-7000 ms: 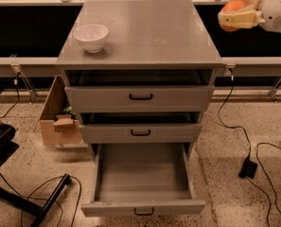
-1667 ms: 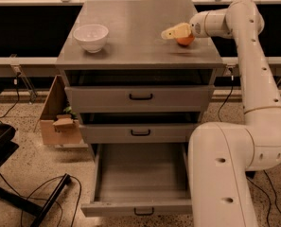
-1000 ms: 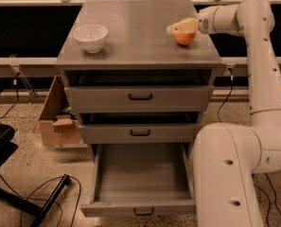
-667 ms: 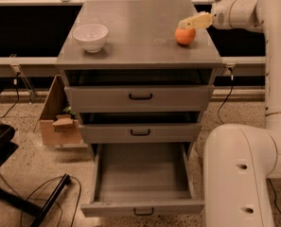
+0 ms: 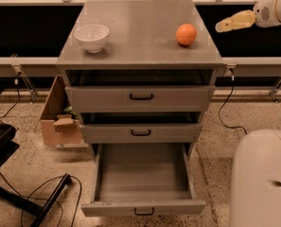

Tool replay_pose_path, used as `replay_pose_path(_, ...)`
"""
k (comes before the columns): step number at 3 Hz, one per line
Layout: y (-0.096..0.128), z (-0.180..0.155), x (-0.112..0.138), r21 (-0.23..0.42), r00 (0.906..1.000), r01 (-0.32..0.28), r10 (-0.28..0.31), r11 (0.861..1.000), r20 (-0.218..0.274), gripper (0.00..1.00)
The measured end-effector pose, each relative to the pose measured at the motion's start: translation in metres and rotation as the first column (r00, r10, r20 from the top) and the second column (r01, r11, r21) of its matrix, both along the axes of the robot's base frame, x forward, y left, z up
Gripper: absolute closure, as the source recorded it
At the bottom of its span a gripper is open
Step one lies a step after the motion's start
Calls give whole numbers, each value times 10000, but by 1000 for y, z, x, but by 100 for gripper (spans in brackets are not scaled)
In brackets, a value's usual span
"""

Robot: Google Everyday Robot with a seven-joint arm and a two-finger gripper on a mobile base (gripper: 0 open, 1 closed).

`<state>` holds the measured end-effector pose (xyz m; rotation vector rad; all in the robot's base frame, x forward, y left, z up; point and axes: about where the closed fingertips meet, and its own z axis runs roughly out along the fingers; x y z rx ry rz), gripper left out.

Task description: Pick orange from bottom drawer and place on counter

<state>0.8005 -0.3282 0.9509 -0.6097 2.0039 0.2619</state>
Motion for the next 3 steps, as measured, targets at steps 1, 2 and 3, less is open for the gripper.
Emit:
replay_pose_path(1,-53,-2,-38,-374,9898,1032,-1063,9940,-949,0)
replay_pose_path(2,-92,16,-76,-689,9789,1601,-1674,9847,-1171,0)
replay_pose_path(3,-108,50,-108,-1424,9778,1745,-1885,9743,-911,0)
